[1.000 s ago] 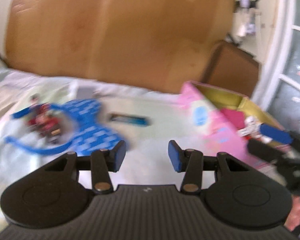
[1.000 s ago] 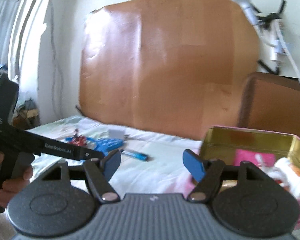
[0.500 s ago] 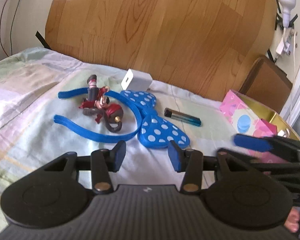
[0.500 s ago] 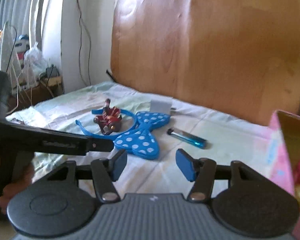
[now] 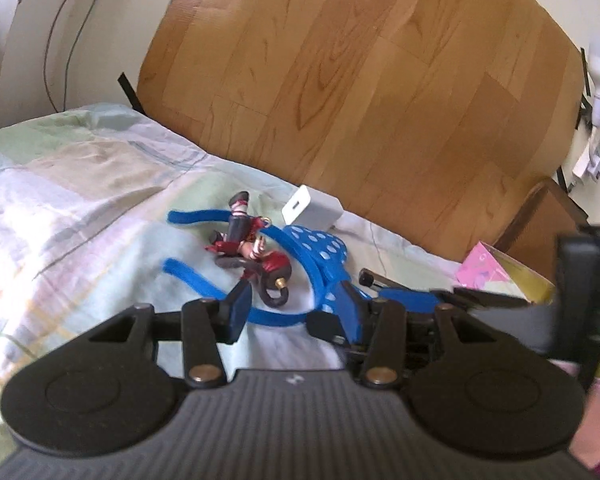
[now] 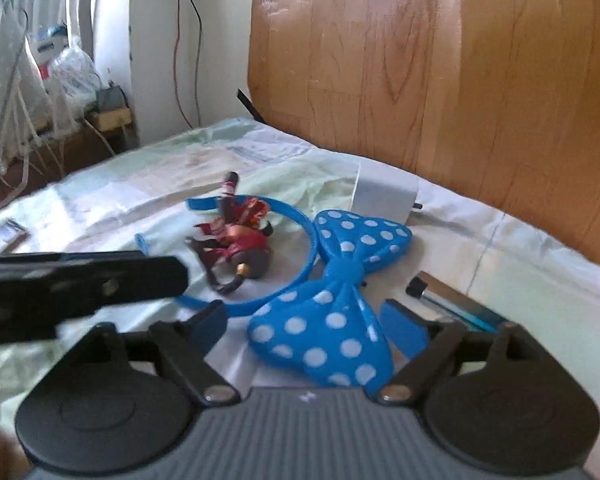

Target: Organize rigid objects

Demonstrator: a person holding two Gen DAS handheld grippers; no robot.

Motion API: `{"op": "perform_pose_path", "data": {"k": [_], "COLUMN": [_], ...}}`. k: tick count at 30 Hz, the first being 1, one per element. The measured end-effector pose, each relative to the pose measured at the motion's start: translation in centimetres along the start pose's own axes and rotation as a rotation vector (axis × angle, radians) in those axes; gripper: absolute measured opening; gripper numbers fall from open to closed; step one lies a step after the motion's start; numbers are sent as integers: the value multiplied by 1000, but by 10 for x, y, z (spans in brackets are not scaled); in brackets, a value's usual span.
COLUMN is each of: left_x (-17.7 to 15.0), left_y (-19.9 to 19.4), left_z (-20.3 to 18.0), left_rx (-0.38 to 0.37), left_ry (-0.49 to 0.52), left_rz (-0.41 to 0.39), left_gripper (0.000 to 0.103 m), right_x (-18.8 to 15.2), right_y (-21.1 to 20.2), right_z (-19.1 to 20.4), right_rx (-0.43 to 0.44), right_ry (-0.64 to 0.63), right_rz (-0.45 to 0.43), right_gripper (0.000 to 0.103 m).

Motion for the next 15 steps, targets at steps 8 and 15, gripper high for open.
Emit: {"op": "perform_pose_path", "data": {"k": [8,15], "left_x": [0,5], "left_y": [2,-7], "left_z": [2,0], "left_rx": [-5,3], "left_ry": [1,19], "left_rz": [3,-64], "left_gripper": [49,50], "right_x": [-12,-16], "right_y": [-9,-48], "right_z": [-14,-20], "right_rx": [14,106], "right_ry": [57,194], "right_rz": [2,-72], "right_gripper": [77,76]}}
Point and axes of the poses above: each gripper's, at about its wrist camera, not at the fingertips, and y roughly the way its jaws point, z to its left, x to its top, the point moved 8 cm from there along y, roughly the way its jaws point, and after that the axes turned 3 degrees about x, right-handed, at the moved point
